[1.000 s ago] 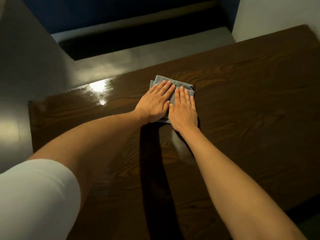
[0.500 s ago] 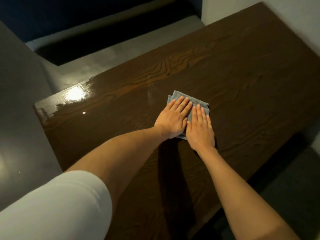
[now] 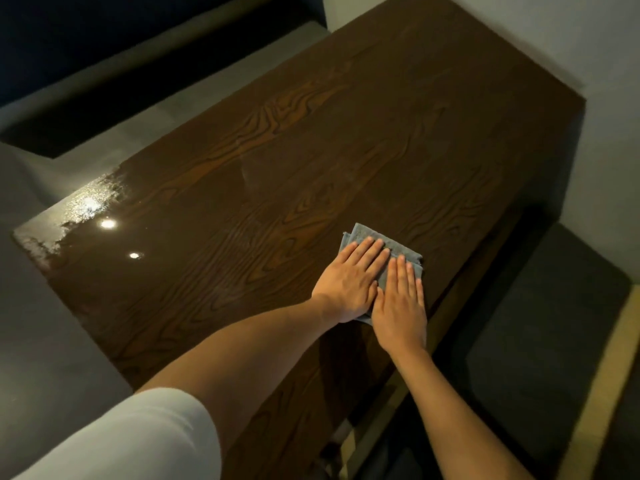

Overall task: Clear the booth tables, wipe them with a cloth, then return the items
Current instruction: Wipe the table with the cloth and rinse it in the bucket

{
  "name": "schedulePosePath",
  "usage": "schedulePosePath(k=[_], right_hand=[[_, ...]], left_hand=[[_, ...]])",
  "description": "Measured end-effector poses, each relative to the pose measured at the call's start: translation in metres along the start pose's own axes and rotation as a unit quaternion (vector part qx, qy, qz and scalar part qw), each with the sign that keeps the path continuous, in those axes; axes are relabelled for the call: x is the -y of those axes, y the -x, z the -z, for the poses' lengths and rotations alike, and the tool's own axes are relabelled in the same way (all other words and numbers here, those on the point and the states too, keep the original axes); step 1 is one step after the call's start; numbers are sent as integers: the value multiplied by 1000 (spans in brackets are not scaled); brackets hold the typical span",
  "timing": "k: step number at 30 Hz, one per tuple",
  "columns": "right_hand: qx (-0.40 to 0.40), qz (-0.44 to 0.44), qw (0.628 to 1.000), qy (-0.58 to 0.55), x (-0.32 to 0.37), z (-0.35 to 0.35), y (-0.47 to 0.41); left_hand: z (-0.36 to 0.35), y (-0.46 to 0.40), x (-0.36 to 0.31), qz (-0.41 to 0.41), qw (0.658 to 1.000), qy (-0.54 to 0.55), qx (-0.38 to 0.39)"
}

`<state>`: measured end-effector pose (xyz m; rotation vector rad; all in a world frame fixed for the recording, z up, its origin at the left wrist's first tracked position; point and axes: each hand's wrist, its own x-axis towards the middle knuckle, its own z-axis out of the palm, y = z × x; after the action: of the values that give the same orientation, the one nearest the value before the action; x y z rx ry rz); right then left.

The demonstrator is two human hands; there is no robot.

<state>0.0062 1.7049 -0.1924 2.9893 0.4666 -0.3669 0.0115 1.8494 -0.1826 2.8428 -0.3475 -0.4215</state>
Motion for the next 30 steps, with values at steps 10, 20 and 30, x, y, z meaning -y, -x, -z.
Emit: schedulePosePath(k=[10, 20, 30], right_hand=[[-8, -7, 999, -40, -9, -25, 77], [10, 21, 996, -84, -22, -27, 104], [2, 5, 999, -36, -38, -8, 35]], left_hand=[[-23, 63, -49, 10, 1000, 11, 22], [-38, 85, -73, 31, 999, -1, 34], [-10, 13, -53, 11, 1000, 2, 20]])
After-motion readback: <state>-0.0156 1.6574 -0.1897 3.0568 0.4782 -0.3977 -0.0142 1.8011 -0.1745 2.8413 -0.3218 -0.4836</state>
